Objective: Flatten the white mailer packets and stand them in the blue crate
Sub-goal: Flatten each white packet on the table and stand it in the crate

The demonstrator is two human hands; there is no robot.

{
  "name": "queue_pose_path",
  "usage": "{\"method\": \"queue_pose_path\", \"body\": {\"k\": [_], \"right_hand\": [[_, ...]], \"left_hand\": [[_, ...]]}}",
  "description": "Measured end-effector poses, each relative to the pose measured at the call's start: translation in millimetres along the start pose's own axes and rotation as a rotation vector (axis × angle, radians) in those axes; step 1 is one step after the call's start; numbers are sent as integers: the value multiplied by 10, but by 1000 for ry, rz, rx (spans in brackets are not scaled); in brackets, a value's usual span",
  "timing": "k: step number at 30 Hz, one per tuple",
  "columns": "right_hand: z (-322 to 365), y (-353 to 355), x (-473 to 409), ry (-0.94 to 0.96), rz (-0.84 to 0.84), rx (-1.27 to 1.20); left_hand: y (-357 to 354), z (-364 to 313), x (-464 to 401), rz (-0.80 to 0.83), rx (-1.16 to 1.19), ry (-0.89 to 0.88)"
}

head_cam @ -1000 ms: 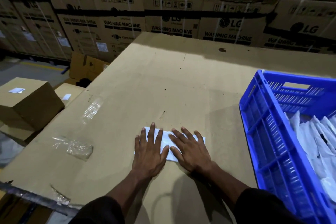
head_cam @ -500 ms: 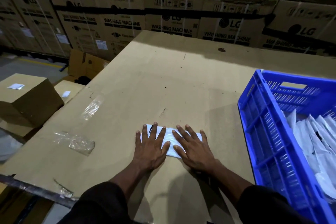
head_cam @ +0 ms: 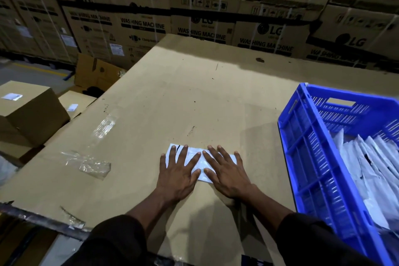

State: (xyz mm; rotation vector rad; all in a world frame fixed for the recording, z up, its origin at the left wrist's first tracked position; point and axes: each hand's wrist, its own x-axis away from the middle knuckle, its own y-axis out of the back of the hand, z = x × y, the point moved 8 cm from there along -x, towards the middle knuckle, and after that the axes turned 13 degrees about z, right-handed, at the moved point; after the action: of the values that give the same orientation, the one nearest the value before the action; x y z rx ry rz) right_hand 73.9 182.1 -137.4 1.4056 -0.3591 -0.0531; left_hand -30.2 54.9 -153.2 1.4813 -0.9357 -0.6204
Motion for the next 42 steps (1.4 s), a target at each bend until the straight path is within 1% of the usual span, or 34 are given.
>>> {"method": "queue_pose_path", "body": {"k": [5, 8, 10, 15, 18, 20, 24, 26, 28, 29, 32, 35, 38, 42], "right_hand": [[-3, -7, -1, 16, 81, 15], [-2, 19, 48, 44, 152, -16], [17, 39, 115, 63, 141, 0], [42, 121, 152, 55, 76, 32], [52, 278, 162, 25, 46, -99], [37, 364, 174, 22, 30, -200], [117, 354, 201, 93, 125, -240], [233, 458, 259, 163, 105, -203], [329, 646, 342, 234, -5, -123], [370, 718, 389, 262, -33, -62], [460, 745, 479, 369, 2, 130], [481, 787, 520, 439, 0, 201], [442, 904, 510, 419, -21, 220], [257, 1187, 513, 281, -69, 227]], "left_hand": [[-61, 16, -26, 31, 3, -7], [-77, 38, -24, 43, 9, -3], [-54, 20, 13, 27, 17, -23], [92, -47, 175, -102, 17, -61], [195, -100, 258, -172, 2, -76], [261, -98, 269, -230, -33, -44], [358, -11, 248, -356, -48, 33], [441, -10, 226, -368, -45, 30], [619, -55, 137, -358, -93, -24], [730, -89, 72, -351, -136, -71], [1070, -220, -115, -348, -297, -244], [1275, -360, -241, -308, -439, -326], [1414, -523, -265, -317, -502, -391], [1670, -750, -287, -416, -522, -472]]}}
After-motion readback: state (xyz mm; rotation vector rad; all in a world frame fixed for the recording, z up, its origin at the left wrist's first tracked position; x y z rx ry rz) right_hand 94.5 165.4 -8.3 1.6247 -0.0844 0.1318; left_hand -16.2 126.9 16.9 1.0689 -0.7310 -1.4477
